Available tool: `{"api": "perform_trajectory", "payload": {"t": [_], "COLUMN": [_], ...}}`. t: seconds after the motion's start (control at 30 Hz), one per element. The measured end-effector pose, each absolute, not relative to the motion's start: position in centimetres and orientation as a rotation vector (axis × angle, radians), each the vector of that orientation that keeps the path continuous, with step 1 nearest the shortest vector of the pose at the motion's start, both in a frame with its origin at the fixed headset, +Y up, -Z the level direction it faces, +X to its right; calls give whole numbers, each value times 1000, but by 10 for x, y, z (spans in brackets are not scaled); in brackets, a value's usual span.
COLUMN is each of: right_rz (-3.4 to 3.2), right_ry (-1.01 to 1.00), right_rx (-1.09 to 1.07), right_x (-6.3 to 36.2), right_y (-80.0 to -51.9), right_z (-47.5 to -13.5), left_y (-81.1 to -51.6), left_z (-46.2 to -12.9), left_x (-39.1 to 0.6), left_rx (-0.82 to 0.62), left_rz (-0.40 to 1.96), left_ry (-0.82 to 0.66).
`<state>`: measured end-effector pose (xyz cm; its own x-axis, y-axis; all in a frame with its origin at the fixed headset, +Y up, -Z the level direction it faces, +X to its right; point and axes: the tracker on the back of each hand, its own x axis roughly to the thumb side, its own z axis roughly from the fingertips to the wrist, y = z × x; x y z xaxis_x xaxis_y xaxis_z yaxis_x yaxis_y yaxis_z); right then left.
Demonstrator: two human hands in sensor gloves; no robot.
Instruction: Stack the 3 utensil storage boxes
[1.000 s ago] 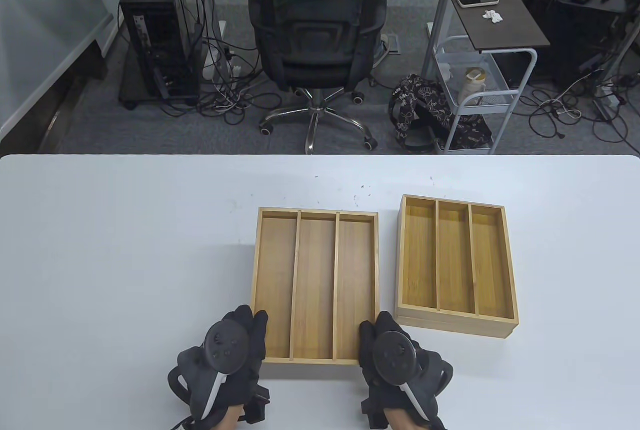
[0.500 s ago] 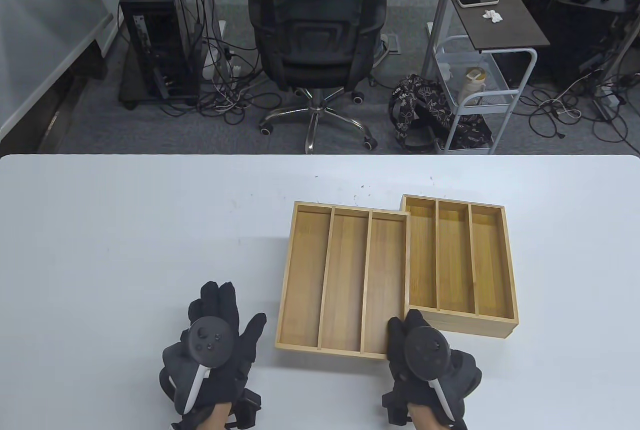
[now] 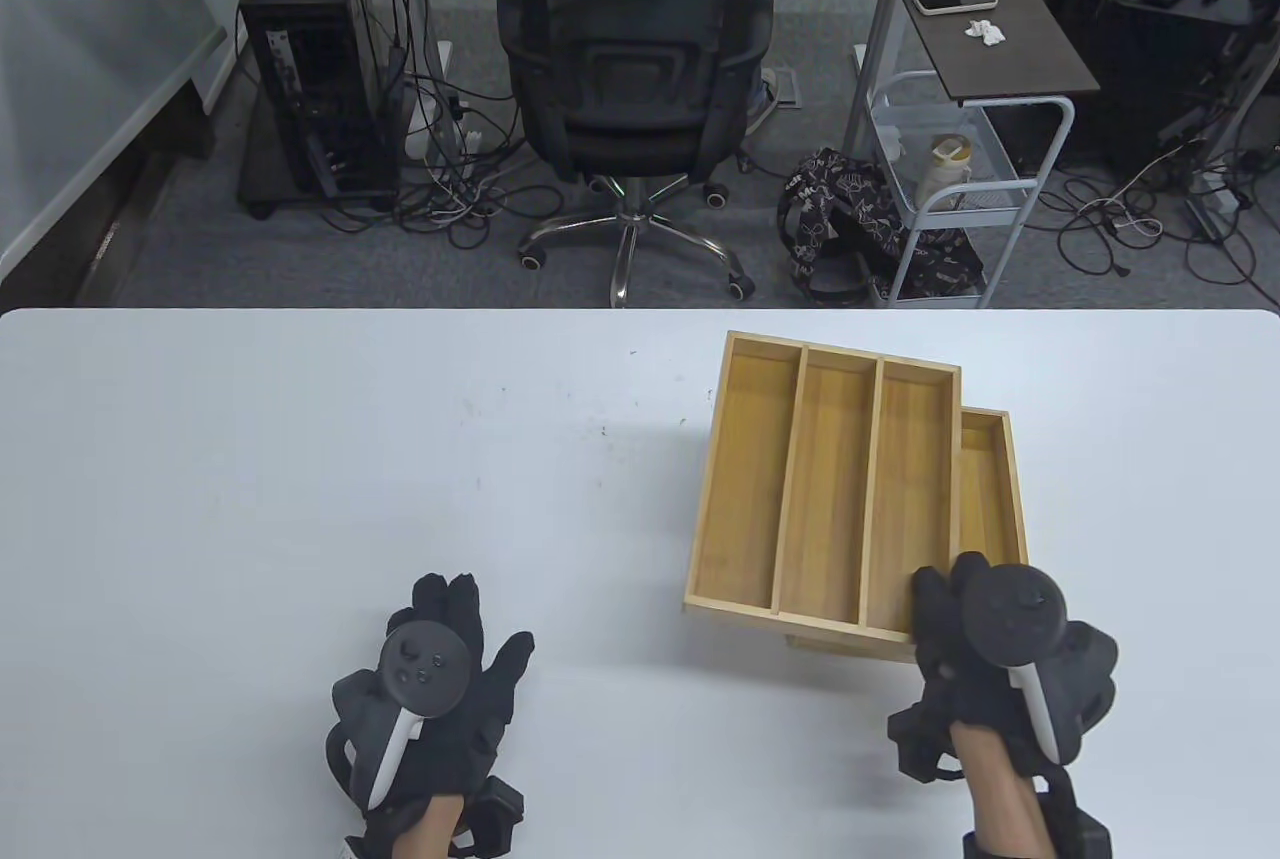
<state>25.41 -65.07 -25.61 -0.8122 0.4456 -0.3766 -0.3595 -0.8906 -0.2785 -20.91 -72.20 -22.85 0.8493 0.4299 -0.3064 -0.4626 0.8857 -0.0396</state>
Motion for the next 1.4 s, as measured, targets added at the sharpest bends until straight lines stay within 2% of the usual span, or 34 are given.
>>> {"api": "perform_trajectory", "payload": {"t": [0.17, 0.37, 0.83, 1.03, 1.17, 1.3, 1.4], "right_rz": [2671, 2679, 2696, 2797, 2817, 2805, 2790], "right_ry": [-222, -123, -49, -55, -227, -386, -460], "right_rx": [-689, -742, -794, -866, -889, -745, -545], "right_x": [290, 321, 332, 328, 319, 295, 258], "right_y": [-650, -665, -697, -687, -668, -645, -632], "right_z": [-267, -282, -299, -293, -281, -268, -255], "left_y": [-722, -723, -728, -728, -727, -724, -723], "left_z": [-230, -231, -233, -233, -233, -231, -228], "left_x": [-206, -201, -205, -205, -204, -201, -197], "left_rx": [-120, -159, -195, -200, -200, -189, -186], "left_rz": [444, 438, 448, 455, 454, 438, 433], "left_ry": [287, 277, 303, 302, 299, 290, 281]}}
